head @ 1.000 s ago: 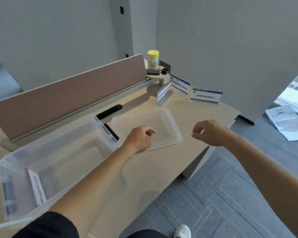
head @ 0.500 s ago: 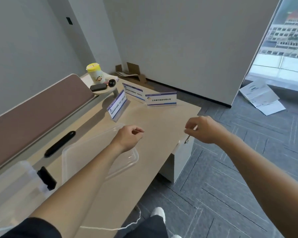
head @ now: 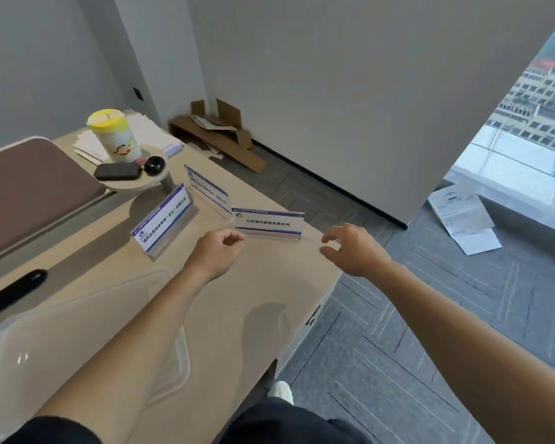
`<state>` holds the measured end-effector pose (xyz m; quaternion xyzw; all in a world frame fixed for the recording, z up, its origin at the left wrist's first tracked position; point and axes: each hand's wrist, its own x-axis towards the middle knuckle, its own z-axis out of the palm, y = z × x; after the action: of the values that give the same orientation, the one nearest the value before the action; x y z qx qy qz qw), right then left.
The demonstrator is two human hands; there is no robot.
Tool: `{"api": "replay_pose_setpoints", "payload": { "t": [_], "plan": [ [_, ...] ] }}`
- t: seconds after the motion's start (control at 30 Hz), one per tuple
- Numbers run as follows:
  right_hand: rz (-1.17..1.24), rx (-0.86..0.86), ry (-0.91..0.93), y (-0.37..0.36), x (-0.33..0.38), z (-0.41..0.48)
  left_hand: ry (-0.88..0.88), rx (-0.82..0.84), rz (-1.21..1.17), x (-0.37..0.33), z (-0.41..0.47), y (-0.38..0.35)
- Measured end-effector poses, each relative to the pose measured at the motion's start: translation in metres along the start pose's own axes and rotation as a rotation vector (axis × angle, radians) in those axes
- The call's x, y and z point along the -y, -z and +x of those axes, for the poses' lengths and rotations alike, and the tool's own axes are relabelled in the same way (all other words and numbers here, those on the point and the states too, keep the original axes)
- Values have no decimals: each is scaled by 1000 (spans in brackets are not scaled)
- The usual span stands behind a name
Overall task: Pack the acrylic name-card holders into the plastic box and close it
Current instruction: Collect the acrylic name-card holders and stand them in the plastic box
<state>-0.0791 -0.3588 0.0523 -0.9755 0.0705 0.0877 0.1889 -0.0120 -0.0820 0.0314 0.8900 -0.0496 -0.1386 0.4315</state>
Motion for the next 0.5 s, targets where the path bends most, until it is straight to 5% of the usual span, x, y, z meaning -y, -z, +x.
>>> {"api": "replay_pose_setpoints", "payload": {
  "t": [0.2,0.5],
  "plan": [
    [16,-1,6,-6,-13,83,49,-101,112,-10,61,-16],
    [-80,246,251,-44,-54,208,225,-58,425,3,164,-53]
  ]
}}
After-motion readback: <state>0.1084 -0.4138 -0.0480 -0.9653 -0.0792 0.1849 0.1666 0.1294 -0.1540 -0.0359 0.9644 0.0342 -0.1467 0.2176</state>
